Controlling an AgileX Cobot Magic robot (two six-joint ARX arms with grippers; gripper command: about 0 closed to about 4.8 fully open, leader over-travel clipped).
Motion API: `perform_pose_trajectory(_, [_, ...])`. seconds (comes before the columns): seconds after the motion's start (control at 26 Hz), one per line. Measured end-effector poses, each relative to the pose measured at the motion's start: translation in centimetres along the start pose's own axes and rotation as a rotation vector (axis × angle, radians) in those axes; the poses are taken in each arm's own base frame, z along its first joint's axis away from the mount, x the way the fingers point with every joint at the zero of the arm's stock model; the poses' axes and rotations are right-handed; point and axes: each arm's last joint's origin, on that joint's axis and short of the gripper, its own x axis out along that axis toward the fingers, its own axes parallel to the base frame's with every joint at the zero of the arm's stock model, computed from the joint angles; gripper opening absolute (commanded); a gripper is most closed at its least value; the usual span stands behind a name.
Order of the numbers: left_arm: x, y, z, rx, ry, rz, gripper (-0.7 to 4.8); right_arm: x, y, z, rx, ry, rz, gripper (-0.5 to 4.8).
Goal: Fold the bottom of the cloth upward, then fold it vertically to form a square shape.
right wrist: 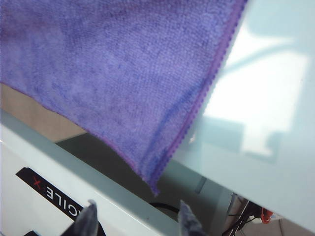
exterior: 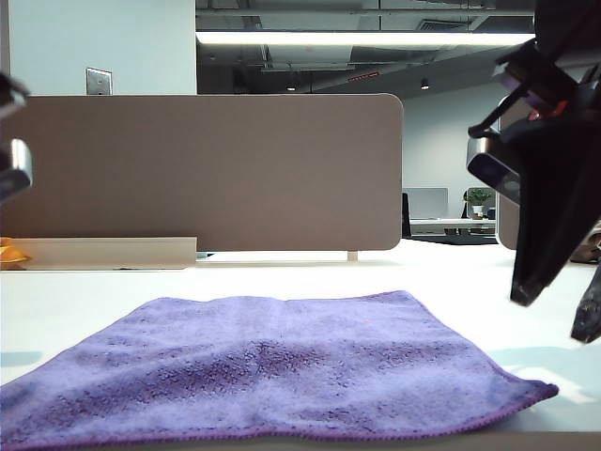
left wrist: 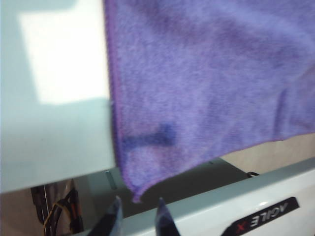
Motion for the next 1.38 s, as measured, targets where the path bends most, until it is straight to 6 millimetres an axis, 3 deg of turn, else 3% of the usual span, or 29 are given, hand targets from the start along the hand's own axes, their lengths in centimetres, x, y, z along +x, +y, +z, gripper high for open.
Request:
perform_pose_trajectory(0.19, [1.3, 0.8, -0.3, -0.017, 0.026, 0.014, 0.9, 0.3, -0.1, 0.1, 0.009, 0.017, -0.004, 2.15])
perform_pose_trajectory(0.73, [1.6, 0.9, -0.2, -0.04, 0.036, 0.016, 0.92, 2.0, -0.9, 0.8, 0.047, 0.087, -0.022, 2.15])
perform_pose_trajectory(0.96, [1.8, 1.0, -0.3, -0.042, 0.044, 0.005, 1.25, 2.4, -0.9, 1.1, 0.048, 0.093, 0.004, 2.15])
perform_pose_trajectory(1.38, [4.0, 1.8, -0.2, -0.078, 0.12, -0.024, 1.25, 2.5, -0.8, 1.2, 0.047, 0.097, 0.036, 2.12])
